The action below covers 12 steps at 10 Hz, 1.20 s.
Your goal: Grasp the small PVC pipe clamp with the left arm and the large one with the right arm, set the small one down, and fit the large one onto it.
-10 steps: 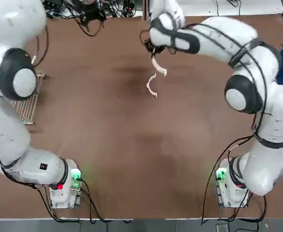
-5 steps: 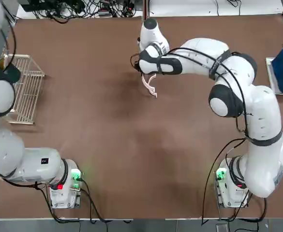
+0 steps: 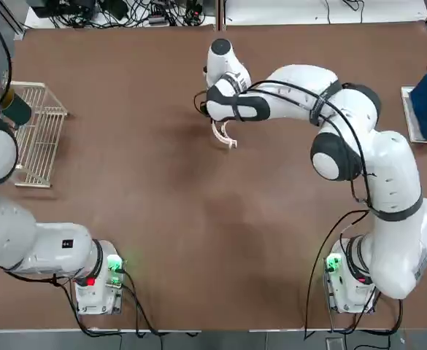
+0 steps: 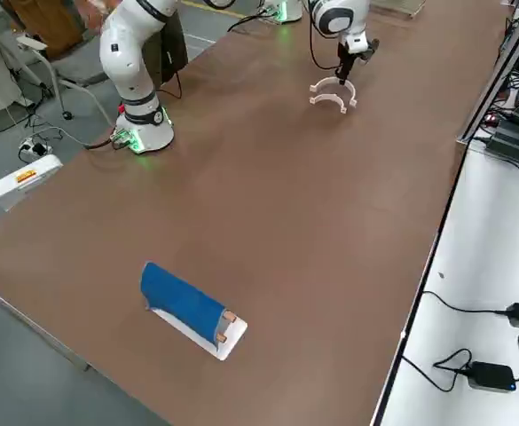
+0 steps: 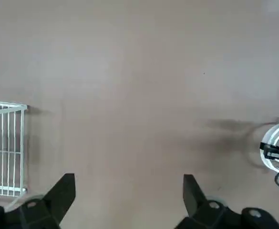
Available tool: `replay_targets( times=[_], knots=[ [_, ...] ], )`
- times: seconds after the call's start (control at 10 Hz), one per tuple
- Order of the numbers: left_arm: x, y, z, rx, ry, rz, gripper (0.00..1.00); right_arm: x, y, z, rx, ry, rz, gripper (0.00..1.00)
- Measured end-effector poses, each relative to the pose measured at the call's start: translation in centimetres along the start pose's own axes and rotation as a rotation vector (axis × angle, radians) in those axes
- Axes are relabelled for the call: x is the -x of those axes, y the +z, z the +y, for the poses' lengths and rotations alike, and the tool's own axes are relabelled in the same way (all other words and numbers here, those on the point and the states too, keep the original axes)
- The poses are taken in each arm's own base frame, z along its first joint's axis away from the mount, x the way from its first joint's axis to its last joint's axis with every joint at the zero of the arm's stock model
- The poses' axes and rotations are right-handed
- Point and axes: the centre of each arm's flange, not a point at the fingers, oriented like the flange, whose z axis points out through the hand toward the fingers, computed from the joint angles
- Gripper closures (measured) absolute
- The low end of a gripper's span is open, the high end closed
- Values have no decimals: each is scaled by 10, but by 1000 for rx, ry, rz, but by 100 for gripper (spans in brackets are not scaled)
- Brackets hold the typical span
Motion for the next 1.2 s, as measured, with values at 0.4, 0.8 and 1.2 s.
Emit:
replay_targets(
  times=[0.4,0.8,1.2],
  knots=[
    [-6,5,-6,0,4,-7,0,5,19,6,42,-12,-10,91],
    [-8,8,-6,0,55,-15,0,5,20,6,44,-5,-9,81],
    [-9,6,-7,0,52,-11,0,-4,-9,9,83,19,-9,23]
  ],
)
